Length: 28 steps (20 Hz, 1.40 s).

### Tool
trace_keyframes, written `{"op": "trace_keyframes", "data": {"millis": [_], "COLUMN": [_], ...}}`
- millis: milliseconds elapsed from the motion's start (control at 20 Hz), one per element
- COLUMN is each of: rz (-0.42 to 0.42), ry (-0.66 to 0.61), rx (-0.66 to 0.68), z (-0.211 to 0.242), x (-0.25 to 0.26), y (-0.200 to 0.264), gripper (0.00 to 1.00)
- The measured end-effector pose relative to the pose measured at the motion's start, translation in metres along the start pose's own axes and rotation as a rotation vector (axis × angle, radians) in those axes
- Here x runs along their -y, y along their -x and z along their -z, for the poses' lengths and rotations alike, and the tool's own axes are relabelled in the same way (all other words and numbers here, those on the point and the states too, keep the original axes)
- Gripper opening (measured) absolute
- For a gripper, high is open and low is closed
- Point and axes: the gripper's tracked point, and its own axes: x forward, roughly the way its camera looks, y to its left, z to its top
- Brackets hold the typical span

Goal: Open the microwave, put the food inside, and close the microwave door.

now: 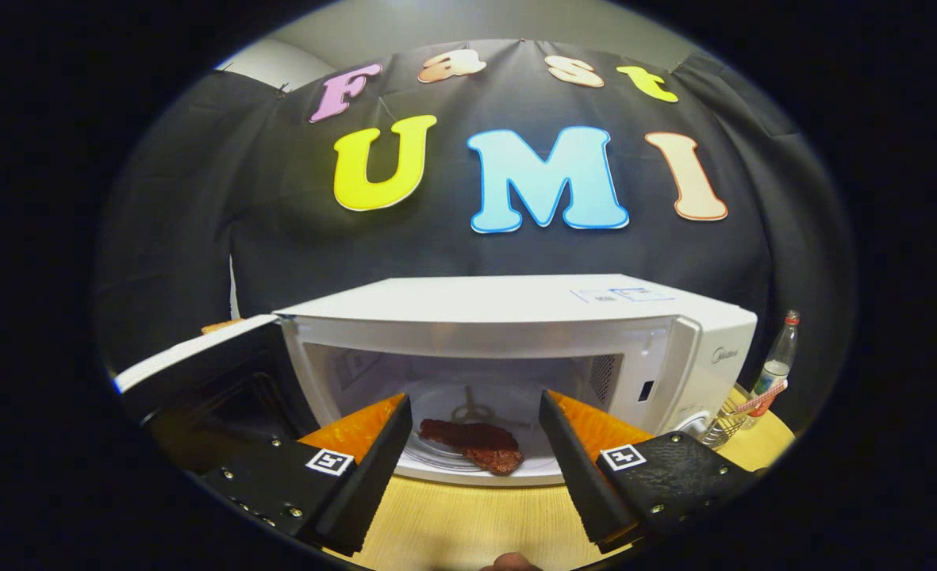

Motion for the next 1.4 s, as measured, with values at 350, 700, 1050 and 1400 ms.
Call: {"op": "trace_keyframes", "data": {"millis": [350,700,1050,1400], "rz": [-0.097,-0.237,-0.415,-0.564], "ry": [-0.018,-0.038,-0.053,-0.061], "rx": [0.098,0.129,0.131,0.112], "z": [-0.063,-0.085,-0.083,-0.071], "x": [-0.037,-0.096,-0.167,-0.226], "y": [0.089,0.173,0.244,0.291], "gripper": [0.97,0.97,0.97,0.97]}}
